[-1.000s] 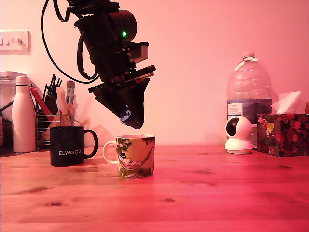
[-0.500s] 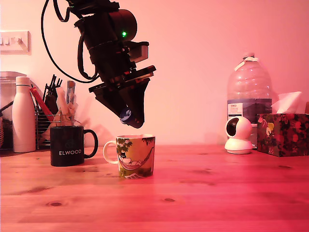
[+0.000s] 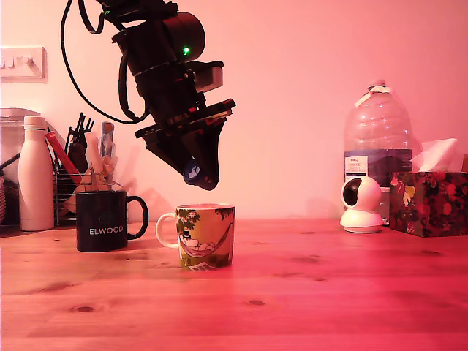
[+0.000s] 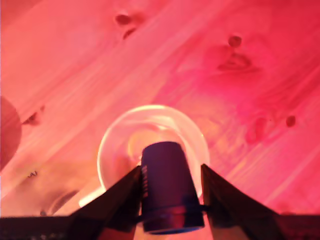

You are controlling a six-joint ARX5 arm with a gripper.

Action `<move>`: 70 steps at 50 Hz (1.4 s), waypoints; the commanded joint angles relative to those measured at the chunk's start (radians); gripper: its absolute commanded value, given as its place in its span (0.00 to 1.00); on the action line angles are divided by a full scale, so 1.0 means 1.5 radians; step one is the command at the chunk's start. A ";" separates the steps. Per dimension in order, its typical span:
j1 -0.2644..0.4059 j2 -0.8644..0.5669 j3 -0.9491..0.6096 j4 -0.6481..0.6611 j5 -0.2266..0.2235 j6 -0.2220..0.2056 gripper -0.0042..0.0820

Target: Pick up the coffee capsules from the table one by one and drop them inside the nearest coffee cup

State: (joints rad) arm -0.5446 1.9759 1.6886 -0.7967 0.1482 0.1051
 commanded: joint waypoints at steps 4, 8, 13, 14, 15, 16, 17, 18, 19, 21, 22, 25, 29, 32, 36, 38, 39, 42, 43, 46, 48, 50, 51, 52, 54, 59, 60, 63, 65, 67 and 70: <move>0.002 0.018 0.006 0.005 0.000 0.000 0.36; 0.002 0.018 0.006 0.006 0.000 0.000 0.36; 0.002 0.018 0.006 0.005 0.000 -0.001 0.36; 0.002 0.018 0.006 0.005 0.000 -0.001 0.36; 0.002 0.018 0.006 0.005 0.000 -0.001 0.36; 0.002 0.018 0.006 0.005 0.000 -0.001 0.36; 0.002 0.018 0.006 0.005 0.000 -0.001 0.36; 0.002 0.018 0.006 0.006 0.000 -0.001 0.36; 0.002 0.018 0.006 0.006 0.000 0.000 0.36; 0.002 0.018 0.006 0.006 0.000 0.000 0.36; 0.002 0.018 0.006 0.005 0.000 -0.001 0.36; 0.002 0.018 0.006 0.006 0.000 0.000 0.36; 0.002 0.018 0.006 0.006 0.000 0.000 0.36; 0.002 0.018 0.006 0.006 0.000 0.000 0.36; 0.002 0.018 0.006 0.007 0.000 0.000 0.36; 0.002 0.018 0.006 0.008 0.000 0.000 0.36; 0.002 0.018 0.006 0.008 0.000 0.000 0.36; 0.002 0.018 0.006 0.009 0.000 0.000 0.36; 0.002 0.018 0.006 0.010 0.000 0.000 0.36; 0.002 0.018 0.006 0.013 0.000 0.000 0.36; 0.002 0.018 0.006 0.015 0.000 -0.001 0.37; 0.002 0.018 0.006 0.020 0.000 -0.001 0.42; 0.002 0.018 0.006 0.023 0.001 -0.001 0.45; 0.002 0.018 0.006 0.026 0.000 -0.001 0.51; 0.002 0.018 0.006 0.033 0.000 -0.008 0.64; 0.002 0.018 0.006 0.045 0.000 -0.026 0.91; 0.002 0.018 0.006 0.046 0.000 -0.026 0.92; 0.002 0.018 0.006 0.048 0.001 -0.026 0.92; 0.002 0.018 0.006 0.048 0.000 -0.025 0.92; 0.002 0.018 0.006 0.048 0.000 -0.025 0.91; 0.002 0.018 0.006 0.049 0.000 -0.025 0.91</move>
State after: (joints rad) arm -0.5446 1.9759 1.6886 -0.7319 0.1486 0.0700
